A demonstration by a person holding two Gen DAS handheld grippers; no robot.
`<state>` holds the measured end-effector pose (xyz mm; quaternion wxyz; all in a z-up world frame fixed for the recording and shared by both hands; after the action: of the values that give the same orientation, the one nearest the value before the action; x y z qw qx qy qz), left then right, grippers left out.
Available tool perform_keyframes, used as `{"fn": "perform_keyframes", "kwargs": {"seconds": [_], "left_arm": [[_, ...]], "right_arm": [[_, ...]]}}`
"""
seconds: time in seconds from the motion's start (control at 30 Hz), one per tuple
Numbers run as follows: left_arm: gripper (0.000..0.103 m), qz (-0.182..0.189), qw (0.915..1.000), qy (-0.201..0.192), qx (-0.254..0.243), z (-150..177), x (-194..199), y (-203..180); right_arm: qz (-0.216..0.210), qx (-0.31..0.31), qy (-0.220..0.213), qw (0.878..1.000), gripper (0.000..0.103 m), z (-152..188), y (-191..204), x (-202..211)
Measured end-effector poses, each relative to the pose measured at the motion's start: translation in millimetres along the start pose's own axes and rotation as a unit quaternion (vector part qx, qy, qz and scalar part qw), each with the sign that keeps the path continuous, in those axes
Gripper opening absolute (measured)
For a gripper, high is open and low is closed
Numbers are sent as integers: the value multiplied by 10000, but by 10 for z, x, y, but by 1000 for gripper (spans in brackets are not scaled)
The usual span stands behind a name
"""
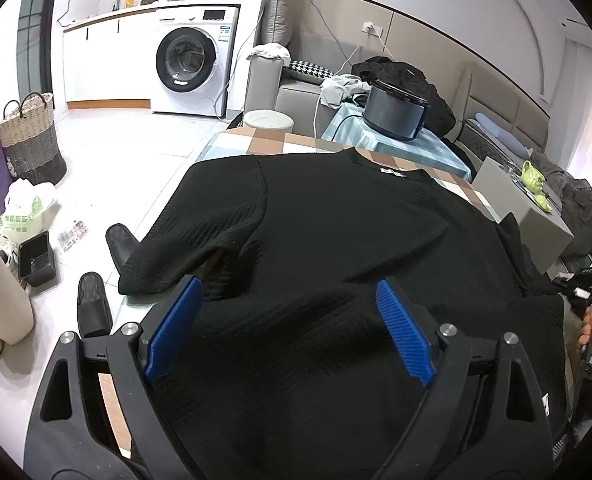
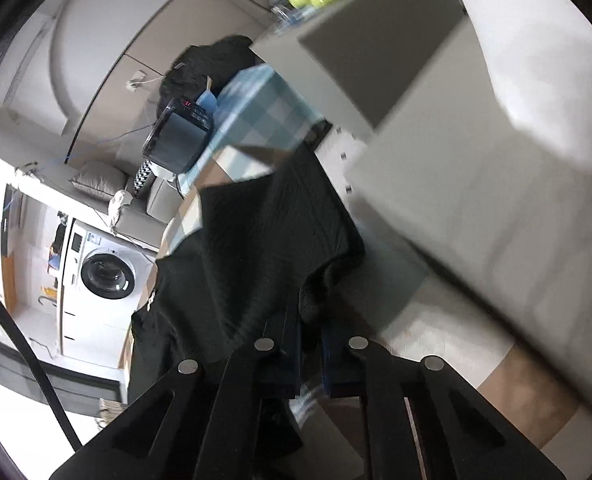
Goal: Fold small clothes
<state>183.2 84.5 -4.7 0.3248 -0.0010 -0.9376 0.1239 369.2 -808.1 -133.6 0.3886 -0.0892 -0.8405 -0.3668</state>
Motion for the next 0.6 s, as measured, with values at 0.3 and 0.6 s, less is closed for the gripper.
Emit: {"fn": "perform_keyframes", "kwargs": {"seconds": [0.3,0.6], "left_arm": [[88,-20,9995,-91,291,-8,1,174],[88,-211,9986,-160,451,12,54,257]], "right_arm": [[-137,1332,-825,9876,7,-274,708,432],[-1265,4268,885,8911,10,1028,2111,14]]}}
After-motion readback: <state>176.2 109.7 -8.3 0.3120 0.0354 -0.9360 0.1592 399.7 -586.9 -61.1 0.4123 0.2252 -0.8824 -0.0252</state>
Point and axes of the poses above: each gripper's, at about its wrist camera, not at the fingertips, and x roughly against the way its jaws point, y to its left, z to its underside, the point moved 1 cm from there along -x, roughly the way its jaws point, and after that the axes turned 4 degrees about z, right-handed, at the moved point
